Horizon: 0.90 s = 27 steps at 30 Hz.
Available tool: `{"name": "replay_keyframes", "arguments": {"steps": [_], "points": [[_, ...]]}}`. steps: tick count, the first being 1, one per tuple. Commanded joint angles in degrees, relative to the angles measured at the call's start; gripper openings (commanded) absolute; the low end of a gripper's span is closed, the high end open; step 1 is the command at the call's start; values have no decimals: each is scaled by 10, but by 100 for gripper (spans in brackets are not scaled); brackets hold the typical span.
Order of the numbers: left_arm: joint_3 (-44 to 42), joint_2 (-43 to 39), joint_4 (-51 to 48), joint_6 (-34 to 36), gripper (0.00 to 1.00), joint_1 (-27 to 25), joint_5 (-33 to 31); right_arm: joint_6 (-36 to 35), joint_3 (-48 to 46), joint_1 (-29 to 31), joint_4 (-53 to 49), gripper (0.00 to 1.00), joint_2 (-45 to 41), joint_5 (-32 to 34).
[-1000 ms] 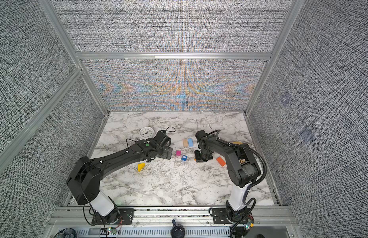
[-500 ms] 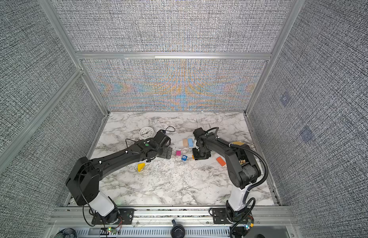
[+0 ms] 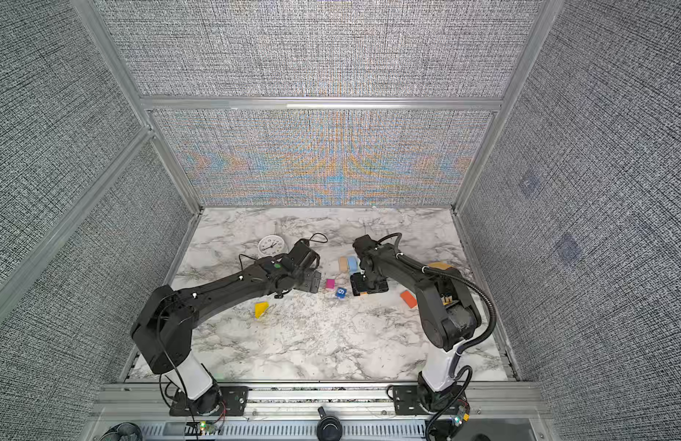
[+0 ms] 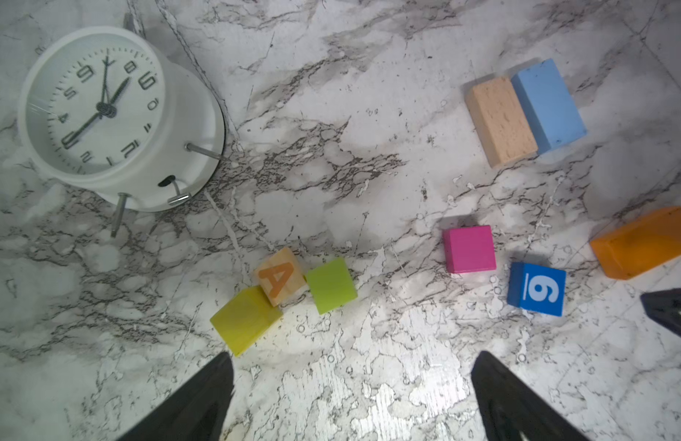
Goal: Build the wood block tower
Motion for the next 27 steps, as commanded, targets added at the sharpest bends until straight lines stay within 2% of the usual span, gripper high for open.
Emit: {"name": "replay_keyframes", "arguments": {"steps": [1,7,20,27], "points": [[11,12,0,4,99,1,-5,2,16,0,-12,73,12,24],[31,35,0,13,99,2,-2,5,43,1,-21,73,40,57],[23,47,15,13,99,12,9,9,64,0,-22,73,75,51],[6,38,22,10,99,15,7,18,61,3,-25,66,85,55]]}}
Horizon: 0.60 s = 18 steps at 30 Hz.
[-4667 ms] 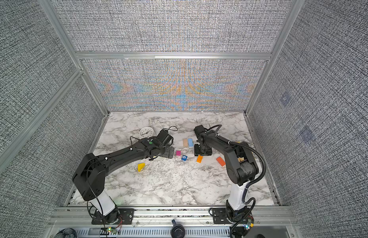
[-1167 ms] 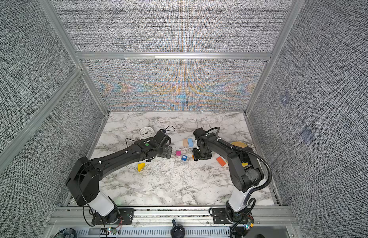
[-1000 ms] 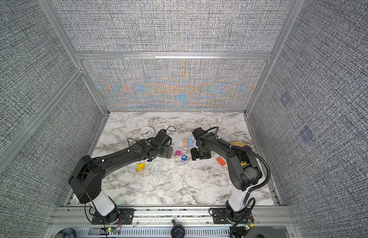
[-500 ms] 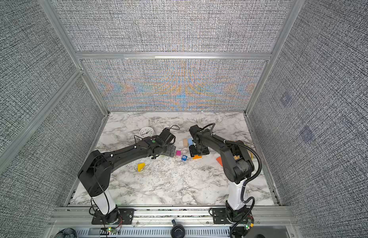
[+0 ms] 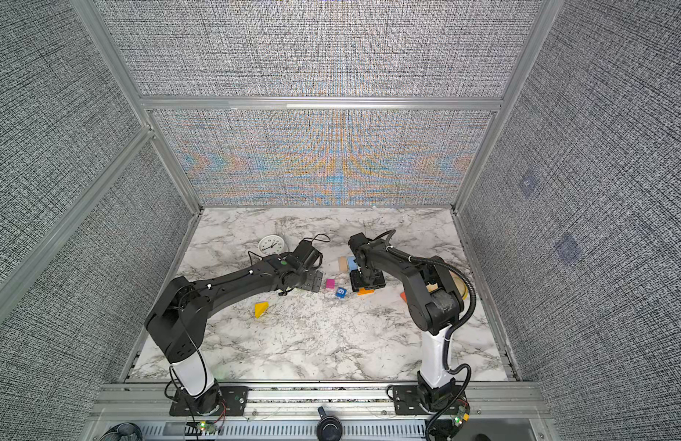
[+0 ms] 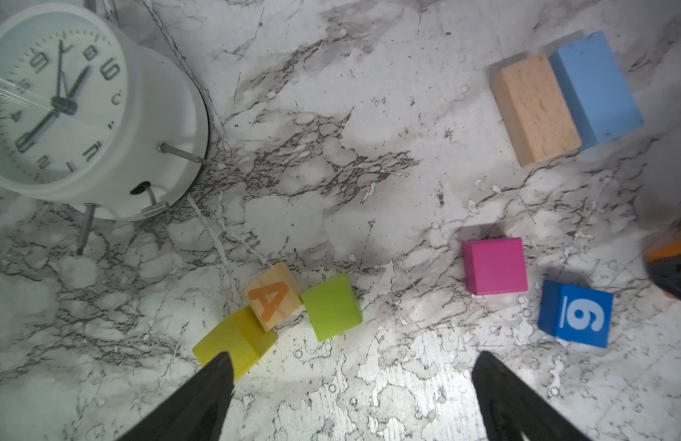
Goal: Build the wood block tower
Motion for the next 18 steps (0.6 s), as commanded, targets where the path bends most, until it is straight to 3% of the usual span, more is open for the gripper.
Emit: {"name": "replay_keyframes", "arguments": {"steps": [1,10,18], "points": [[-6,-9,12,-3,99,2,2,8,-1,4,-14,65,0,9],[-13,-20,8,-9,99,3,0,19,7,12,-34,50,-14,26],[-13,-39,2,-10,99,5,2,29,44,12,-48,49,-22,26]]}}
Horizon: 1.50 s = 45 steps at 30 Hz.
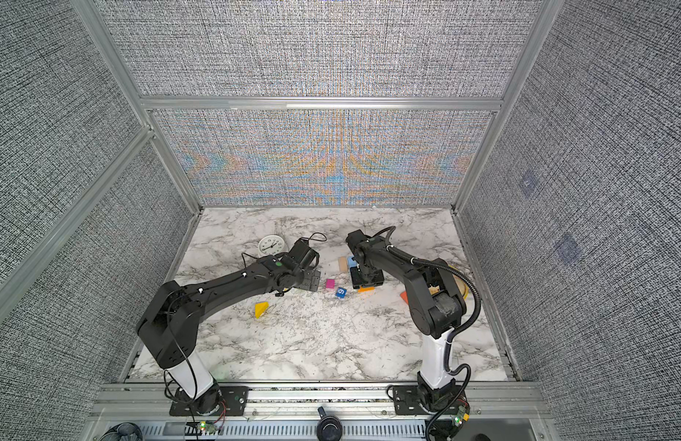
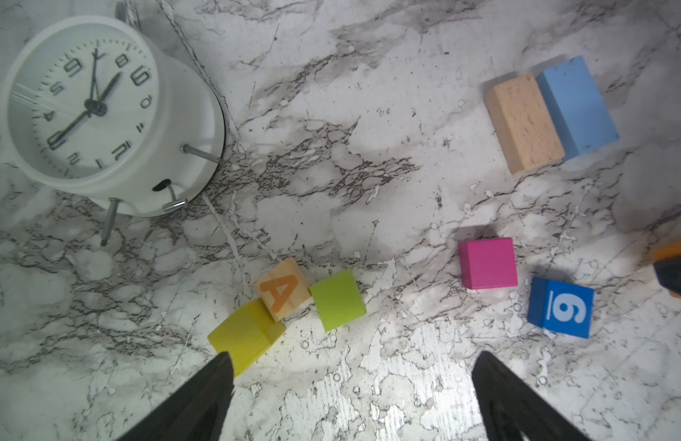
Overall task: Build the wood block tower
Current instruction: 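Lift the orange block and carry it over the beige and blue blocks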
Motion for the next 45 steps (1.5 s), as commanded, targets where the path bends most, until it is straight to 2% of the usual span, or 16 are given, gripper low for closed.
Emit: {"name": "replay_keyframes", "arguments": {"steps": [1,14,25,35,45], "points": [[3,-7,-3,-4,99,3,4,10,23,1,-18,49,-2,6],[54,13,-4,2,99,56,46,8,196,1,-59,49,85,-4],[108,57,-7,16,99,80,27,8,305,2,-69,49,160,-8],[110,73,9,20,99,97,39,4,366,4,-91,49,215,-11],[105,83,22,20,99,105,51,4,389,4,-103,49,241,-5]]}}
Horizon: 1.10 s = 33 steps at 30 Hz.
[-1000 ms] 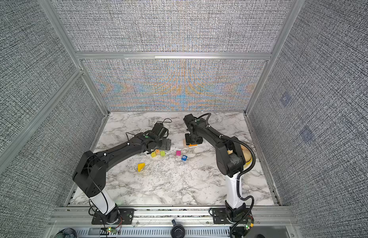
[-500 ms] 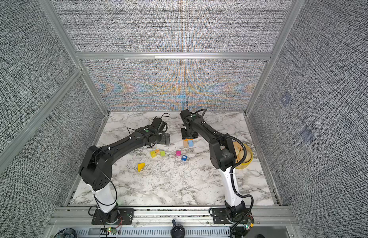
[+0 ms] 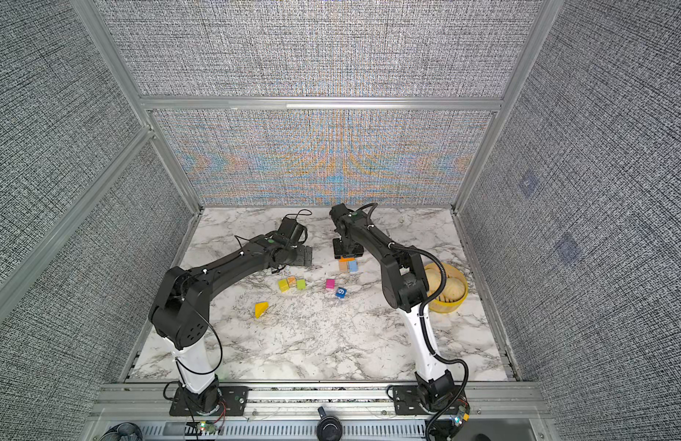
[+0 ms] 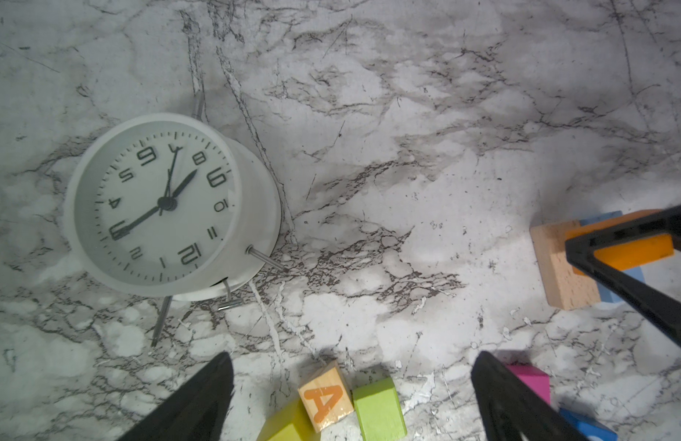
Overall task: Build the wood block tower
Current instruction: 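Lift the orange block and carry it over the beige and blue blocks, then lay the orange block across the beige and blue tops, open right gripper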
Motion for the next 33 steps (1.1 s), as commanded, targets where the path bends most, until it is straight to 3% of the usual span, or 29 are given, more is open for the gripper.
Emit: {"name": "replay_keyframes", "arguments": {"steps": [1,23,33], "points": [[-1,5,10,6,99,2,7,-2,6,1,-17,49,4,3],[-8,7,18,5,99,7,17,0,20,0,-21,51,22,7],[-9,8,18,3,99,9,14,-2,27,-1,-22,61,24,12]]}}
